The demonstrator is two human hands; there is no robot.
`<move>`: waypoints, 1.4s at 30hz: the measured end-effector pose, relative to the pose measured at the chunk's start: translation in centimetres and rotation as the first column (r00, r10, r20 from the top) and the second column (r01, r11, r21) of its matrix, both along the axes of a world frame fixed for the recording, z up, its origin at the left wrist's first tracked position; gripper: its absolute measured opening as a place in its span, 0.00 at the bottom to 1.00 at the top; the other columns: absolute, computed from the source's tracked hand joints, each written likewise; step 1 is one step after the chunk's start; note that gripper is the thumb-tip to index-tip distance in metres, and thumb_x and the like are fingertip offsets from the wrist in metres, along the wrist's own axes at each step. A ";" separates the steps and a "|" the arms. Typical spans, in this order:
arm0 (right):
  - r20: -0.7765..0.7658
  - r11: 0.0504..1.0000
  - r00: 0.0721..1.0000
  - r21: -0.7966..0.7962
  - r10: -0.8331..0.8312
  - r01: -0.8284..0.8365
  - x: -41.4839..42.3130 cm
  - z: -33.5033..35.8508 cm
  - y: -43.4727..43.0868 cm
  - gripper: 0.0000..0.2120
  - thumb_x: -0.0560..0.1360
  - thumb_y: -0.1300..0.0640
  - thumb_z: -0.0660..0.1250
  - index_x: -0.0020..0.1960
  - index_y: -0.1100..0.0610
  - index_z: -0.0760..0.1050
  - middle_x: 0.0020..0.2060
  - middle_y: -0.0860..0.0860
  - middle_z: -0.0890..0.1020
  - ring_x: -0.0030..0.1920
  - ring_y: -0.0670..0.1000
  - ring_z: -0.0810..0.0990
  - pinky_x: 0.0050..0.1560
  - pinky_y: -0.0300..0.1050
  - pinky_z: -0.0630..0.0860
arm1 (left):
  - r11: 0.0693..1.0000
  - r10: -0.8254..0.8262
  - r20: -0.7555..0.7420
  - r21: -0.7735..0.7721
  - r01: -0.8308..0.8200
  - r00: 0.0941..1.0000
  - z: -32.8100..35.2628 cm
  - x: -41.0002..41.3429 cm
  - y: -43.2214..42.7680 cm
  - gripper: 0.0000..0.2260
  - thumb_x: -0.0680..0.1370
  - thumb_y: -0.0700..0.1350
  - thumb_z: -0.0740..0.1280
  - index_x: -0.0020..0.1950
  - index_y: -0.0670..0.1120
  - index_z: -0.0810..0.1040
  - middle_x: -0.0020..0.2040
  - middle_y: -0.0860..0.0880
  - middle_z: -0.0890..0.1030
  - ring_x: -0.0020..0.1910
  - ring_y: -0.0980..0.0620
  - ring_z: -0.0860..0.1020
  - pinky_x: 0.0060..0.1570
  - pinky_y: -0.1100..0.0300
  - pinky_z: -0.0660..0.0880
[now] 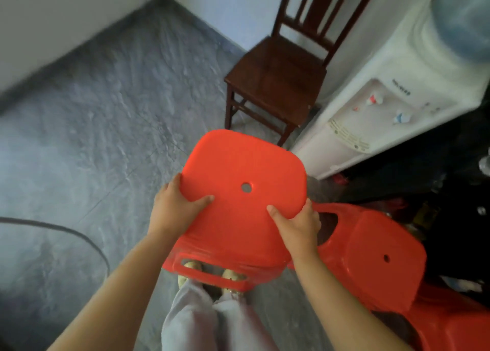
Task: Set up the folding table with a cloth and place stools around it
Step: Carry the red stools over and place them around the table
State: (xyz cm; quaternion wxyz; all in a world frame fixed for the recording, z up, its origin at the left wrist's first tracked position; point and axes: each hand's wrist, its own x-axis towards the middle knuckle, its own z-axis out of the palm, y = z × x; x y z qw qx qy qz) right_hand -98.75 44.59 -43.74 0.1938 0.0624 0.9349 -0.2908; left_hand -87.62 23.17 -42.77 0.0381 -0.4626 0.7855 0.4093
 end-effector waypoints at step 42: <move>-0.347 -0.012 0.033 -0.127 0.937 -0.992 38.2 25.9 -88.9 0.41 0.63 0.35 0.73 0.65 0.59 0.68 0.60 0.62 0.72 0.64 0.63 0.67 0.62 0.55 0.67 | 0.010 0.961 -0.264 -0.283 -0.959 0.088 24.2 48.0 -56.0 0.40 0.63 0.66 0.72 0.64 0.41 0.70 0.61 0.40 0.76 0.61 0.39 0.74 0.56 0.49 0.71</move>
